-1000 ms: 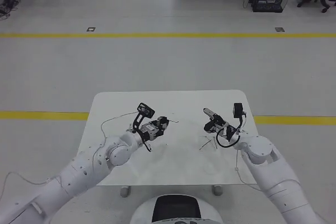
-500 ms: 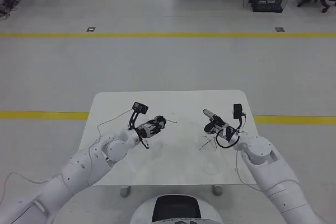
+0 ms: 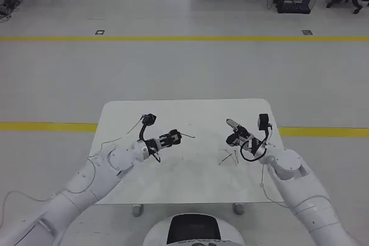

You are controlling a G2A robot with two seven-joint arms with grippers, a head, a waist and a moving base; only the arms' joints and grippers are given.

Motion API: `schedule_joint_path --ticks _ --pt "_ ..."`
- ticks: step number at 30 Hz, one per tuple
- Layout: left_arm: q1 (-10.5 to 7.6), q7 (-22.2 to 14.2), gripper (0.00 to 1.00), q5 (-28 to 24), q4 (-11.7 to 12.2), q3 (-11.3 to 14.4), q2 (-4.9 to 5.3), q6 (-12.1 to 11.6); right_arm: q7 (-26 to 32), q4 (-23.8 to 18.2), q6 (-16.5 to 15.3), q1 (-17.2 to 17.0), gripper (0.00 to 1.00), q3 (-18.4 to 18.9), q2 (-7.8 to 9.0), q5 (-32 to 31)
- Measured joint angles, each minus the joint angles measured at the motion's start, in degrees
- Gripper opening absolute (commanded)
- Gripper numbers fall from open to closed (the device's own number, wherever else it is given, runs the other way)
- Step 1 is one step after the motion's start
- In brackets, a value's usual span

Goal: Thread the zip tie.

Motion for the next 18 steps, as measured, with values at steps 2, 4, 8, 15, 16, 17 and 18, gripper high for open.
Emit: schedule_joint_path --ticks 2,4,8,15,16,17,18 --pt "-0.07 -2.07 0.00 -3.84 0.67 -0.40 -0.33 -0.04 0.06 0.35 -0.74 0.07 1.00 0.17 -0.01 -0.22" --pt "-0.17 -3.93 0.00 -6.48 1.12 -0.76 -0.58 0.02 0.18 0.52 -1.36 0.13 1.00 0.21 -0.04 -0.38" --pt "-0.36 -7.18 0.00 -9.81 2.56 -1.27 -1.13 0.03 1.14 0.78 -3.30 0.48 1.00 -0.25 -0.12 -1.63" --pt "-1.44 -6.34 0.00 -6.30 3.85 -1.22 -1.37 0.03 1.79 0.86 -4.06 0.62 1.00 -0.61 -0.12 -2.64" --pt "-1.43 -6.35 0.00 -6.36 3.84 -1.22 -1.36 0.03 1.78 0.86 -4.06 0.62 1.00 -0.61 -0.12 -2.64" --pt "-1.43 -6.37 0.00 -6.41 3.84 -1.23 -1.36 0.03 1.78 0.86 -4.06 0.62 1.00 -0.61 -0.12 -2.64" --pt "-1.38 -6.40 0.00 -6.47 3.79 -1.21 -1.37 0.05 1.78 0.86 -4.06 0.62 1.00 -0.61 -0.12 -2.64"
